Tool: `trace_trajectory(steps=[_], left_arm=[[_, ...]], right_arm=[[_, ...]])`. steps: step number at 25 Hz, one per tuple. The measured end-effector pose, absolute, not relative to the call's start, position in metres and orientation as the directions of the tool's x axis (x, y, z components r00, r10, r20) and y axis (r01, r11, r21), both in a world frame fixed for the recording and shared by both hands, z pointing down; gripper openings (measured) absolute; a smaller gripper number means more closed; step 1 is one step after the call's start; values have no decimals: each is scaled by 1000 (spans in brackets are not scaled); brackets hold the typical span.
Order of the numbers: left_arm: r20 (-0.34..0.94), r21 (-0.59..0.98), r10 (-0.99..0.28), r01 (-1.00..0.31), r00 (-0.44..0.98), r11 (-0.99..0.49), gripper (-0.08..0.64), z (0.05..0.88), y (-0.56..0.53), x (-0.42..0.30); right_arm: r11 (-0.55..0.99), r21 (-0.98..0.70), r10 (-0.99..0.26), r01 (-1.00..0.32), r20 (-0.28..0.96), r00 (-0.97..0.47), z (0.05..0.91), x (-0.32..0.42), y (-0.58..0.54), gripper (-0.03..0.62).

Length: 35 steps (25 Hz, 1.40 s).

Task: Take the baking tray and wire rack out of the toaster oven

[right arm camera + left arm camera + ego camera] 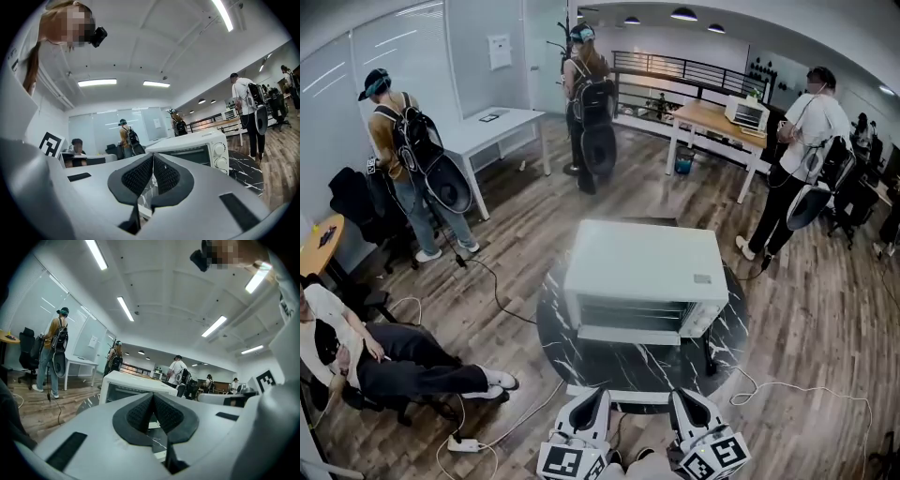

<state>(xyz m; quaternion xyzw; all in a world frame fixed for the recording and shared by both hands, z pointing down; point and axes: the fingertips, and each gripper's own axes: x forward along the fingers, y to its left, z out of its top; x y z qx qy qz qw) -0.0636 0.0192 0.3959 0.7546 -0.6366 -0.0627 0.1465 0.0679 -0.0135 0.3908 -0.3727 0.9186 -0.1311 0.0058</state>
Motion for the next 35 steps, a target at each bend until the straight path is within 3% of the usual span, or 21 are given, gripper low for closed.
trace_trajectory(steps=[17, 26, 35], left_arm=[[69, 299, -987, -947, 146, -119, 2, 379, -63, -33], [97, 476, -992, -879, 80, -24, 2, 399, -97, -48], [146, 502, -987, -865, 60, 22, 2, 424, -106, -87]], right_arm=[[744, -298, -621, -598, 24, -784, 378, 81, -111, 3], [774, -332, -544, -539, 88, -835, 398, 71, -143, 3], [722, -380, -579, -579, 128, -805, 417, 58, -155, 3]])
